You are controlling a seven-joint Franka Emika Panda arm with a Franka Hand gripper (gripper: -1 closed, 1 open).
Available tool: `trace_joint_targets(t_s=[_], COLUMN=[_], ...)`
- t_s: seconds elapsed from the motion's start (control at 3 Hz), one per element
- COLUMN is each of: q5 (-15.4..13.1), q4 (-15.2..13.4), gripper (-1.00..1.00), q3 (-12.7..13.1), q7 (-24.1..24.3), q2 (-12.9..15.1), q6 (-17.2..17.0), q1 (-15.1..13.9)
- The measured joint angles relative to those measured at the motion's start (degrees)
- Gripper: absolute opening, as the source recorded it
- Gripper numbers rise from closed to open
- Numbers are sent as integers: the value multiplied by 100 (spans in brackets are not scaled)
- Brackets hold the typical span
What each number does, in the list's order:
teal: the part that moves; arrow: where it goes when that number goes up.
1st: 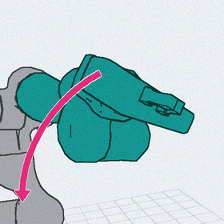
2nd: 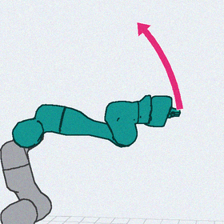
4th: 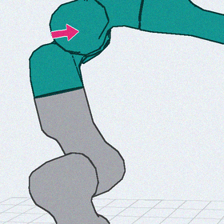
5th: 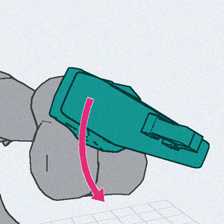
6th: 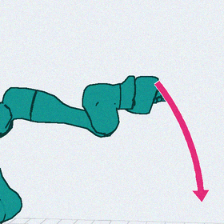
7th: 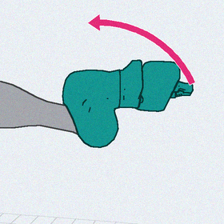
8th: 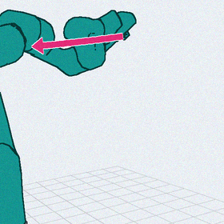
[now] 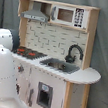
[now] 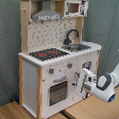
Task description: Play with the kitchen
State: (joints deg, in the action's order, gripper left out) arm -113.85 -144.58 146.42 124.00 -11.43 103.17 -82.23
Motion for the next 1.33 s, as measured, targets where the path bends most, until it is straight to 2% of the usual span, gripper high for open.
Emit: trace_joint_targets(t_s=[0.33,0.67,1.0,1.33], q5=[-280,-545,-583,-583], q4=[166,404,682,1000], gripper=[100,100,100,100], q3=[-30,-118,-128,-129], q7=[-60,-252,-608,-611], q2=[-305,-323,-390,-838], q6=[368,662,977,1206], q1=[-204,-475,-616,-630])
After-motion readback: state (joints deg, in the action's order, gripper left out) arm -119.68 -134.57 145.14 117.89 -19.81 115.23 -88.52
